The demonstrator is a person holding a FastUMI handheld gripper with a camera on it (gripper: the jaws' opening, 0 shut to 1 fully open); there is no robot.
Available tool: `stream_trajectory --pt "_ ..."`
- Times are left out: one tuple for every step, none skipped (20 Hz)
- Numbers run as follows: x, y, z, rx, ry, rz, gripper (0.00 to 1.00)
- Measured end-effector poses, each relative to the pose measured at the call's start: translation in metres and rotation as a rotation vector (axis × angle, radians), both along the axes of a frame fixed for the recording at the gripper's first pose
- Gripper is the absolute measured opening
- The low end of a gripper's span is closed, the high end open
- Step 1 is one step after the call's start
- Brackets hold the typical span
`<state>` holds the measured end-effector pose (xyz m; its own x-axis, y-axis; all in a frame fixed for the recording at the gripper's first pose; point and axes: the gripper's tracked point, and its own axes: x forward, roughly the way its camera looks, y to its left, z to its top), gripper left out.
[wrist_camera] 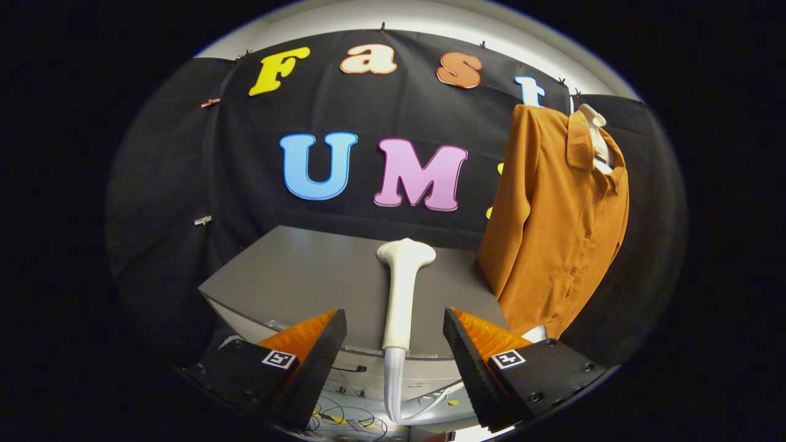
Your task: Iron the clothes twice with a garment steamer, once on the left side and once on the right side.
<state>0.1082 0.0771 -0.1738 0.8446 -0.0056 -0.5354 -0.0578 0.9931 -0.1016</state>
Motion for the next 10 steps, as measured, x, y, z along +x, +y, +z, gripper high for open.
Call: stream_trajectory --pt "0.006 0.001 -0.014 0.005 0.035 -0.012 0.99" --pt "0.013 0.002 -0.028 0.014 0.071 -0.021 0.99" --pt "0.020 0.002 -0.040 0.019 0.098 -0.034 0.99" --pt "0.026 0.001 -0.051 0.014 0.121 -0.044 0.99" --pt "0.032 0.002 -0.059 0.005 0.137 -0.050 0.99" --pt "0.037 0.002 -0.067 -0.001 0.148 -0.051 0.99" --pt "0.039 0.003 -0.073 -0.007 0.156 -0.053 0.99" --pt "0.043 0.004 -0.080 -0.009 0.162 -0.050 0.97" --pt "0.045 0.003 -0.085 -0.021 0.164 -0.060 0.95" --pt "0.048 0.004 -0.092 -0.022 0.171 -0.060 0.86"
